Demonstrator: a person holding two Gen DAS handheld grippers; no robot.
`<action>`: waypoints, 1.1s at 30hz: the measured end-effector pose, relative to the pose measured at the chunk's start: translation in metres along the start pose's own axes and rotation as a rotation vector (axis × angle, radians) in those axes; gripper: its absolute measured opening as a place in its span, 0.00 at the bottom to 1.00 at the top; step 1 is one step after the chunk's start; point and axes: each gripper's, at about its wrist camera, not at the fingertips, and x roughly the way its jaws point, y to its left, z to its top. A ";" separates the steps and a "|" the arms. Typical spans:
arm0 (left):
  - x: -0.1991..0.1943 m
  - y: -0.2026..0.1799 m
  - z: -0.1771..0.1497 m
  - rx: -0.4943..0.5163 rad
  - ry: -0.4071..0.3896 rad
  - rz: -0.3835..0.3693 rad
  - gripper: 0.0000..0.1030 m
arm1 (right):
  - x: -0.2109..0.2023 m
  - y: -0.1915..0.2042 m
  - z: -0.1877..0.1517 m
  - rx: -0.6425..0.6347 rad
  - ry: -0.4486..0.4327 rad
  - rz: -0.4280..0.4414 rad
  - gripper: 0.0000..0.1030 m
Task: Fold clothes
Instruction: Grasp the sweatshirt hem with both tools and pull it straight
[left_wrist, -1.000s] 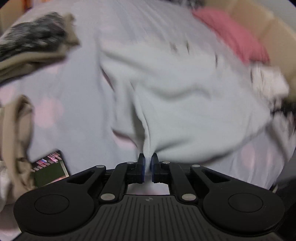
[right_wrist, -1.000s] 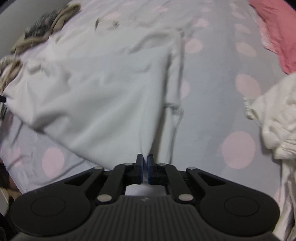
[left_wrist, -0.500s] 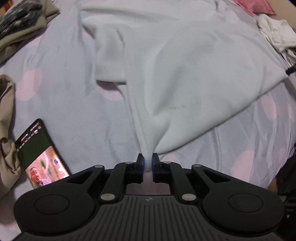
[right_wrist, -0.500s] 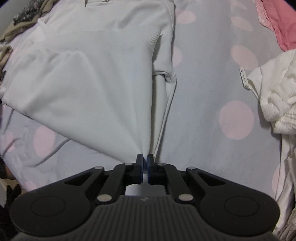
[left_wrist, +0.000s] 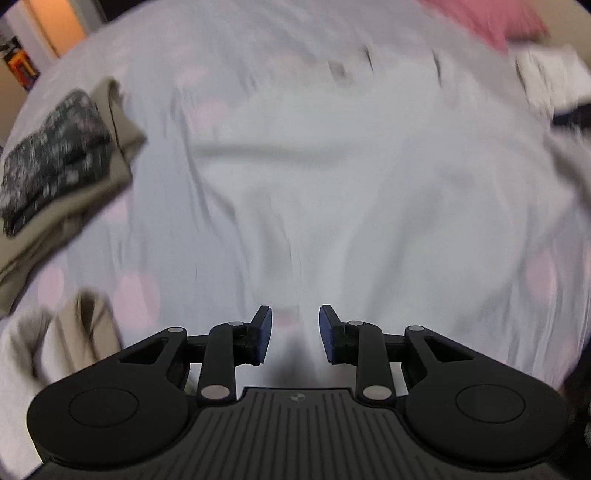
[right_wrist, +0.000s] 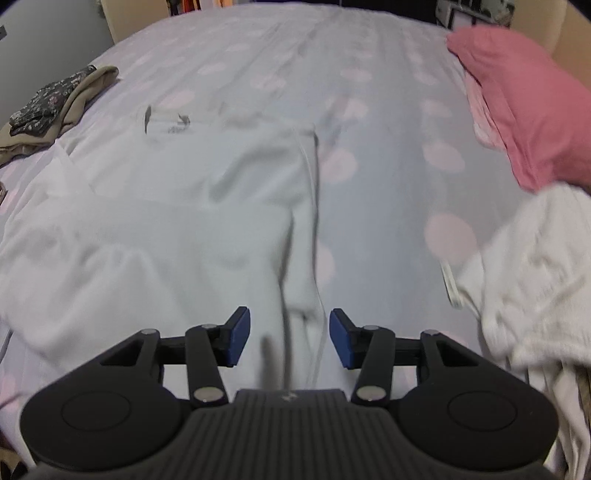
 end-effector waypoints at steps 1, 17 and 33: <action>0.007 0.004 0.008 -0.039 -0.024 -0.012 0.31 | 0.005 0.004 0.005 -0.001 -0.013 0.000 0.50; 0.078 0.008 0.032 -0.172 -0.003 -0.013 0.31 | 0.074 0.019 0.047 0.084 0.015 0.041 0.45; 0.078 0.029 0.045 -0.302 -0.092 0.029 0.03 | 0.064 0.010 0.052 0.098 -0.056 0.066 0.05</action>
